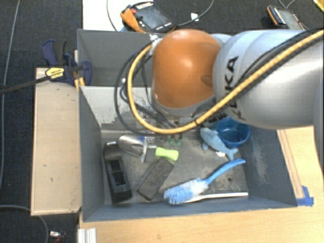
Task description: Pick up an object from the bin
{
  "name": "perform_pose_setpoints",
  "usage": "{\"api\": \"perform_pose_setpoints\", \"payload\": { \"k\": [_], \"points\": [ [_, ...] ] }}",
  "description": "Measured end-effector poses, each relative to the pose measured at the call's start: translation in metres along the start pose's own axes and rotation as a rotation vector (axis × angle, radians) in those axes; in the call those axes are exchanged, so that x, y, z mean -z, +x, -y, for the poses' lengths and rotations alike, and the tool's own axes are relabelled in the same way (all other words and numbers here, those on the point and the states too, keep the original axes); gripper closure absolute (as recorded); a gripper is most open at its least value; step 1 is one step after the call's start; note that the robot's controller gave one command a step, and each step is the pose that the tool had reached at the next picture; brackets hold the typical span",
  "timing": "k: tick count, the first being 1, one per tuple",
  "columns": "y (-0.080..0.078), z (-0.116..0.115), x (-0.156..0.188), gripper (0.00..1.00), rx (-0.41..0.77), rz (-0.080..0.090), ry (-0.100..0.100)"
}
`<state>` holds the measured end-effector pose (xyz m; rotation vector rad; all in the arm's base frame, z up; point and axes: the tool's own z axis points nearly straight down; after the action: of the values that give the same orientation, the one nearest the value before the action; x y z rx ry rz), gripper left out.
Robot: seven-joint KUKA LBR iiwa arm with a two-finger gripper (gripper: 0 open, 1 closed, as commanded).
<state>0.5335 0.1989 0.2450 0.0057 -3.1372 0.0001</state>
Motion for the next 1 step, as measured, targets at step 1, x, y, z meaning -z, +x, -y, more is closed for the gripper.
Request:
{"api": "perform_pose_setpoints", "payload": {
  "k": [1],
  "points": [
    [-0.0019,0.0012,0.0041,0.0,-0.007,0.008,-0.002]
  ]
}}
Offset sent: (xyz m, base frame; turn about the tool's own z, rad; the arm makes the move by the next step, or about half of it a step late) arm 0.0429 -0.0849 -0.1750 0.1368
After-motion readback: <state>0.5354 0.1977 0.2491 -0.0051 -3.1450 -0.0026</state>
